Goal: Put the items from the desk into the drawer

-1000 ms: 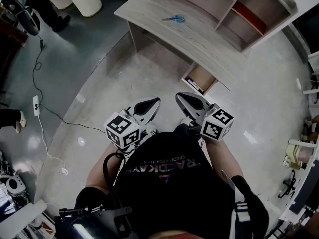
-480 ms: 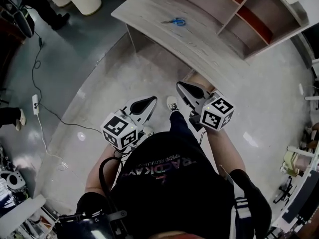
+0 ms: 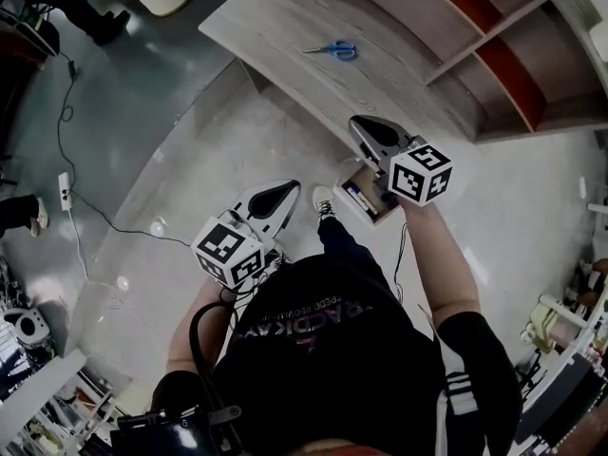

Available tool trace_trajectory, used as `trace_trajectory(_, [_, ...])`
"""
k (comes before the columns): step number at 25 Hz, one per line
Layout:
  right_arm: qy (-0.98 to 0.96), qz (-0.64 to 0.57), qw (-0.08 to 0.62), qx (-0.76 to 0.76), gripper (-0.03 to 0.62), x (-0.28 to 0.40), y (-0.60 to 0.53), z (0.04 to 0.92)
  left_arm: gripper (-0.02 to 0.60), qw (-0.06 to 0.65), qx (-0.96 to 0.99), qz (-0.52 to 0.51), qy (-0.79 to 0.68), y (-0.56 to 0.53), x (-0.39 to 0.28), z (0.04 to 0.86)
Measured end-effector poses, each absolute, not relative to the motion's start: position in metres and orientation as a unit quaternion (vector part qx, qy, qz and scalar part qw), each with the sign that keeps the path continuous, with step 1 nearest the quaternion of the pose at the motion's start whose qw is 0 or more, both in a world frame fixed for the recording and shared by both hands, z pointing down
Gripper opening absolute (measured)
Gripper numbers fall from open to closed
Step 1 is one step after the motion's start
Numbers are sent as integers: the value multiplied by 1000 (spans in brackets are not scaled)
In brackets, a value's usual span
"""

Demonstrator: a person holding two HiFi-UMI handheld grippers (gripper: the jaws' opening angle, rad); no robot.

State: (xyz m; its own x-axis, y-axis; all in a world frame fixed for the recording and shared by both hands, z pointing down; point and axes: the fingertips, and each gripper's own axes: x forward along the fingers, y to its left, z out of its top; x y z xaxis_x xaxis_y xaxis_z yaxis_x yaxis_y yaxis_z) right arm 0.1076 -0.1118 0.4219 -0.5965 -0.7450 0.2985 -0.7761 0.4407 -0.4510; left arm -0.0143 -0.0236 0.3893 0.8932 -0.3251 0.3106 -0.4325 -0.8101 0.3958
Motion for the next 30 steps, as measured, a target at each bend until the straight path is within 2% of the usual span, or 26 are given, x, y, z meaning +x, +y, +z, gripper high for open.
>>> trace_trajectory(8, [-848, 290, 101, 431, 25, 146, -192, 468, 11, 277, 929, 122, -211, -65, 19, 415])
trace_trajectory(14, [-850, 288, 165, 408, 69, 158, -235, 507, 11, 294, 919, 134, -225, -78, 26, 429])
trace_trajectory(22, [-852, 234, 293, 365, 107, 173, -290, 556, 11, 317, 905, 146, -242, -78, 25, 444])
trace_trajectory(30, [-832, 171, 445, 284, 110, 187, -329, 609, 11, 328, 895, 149, -263, -81, 25, 451])
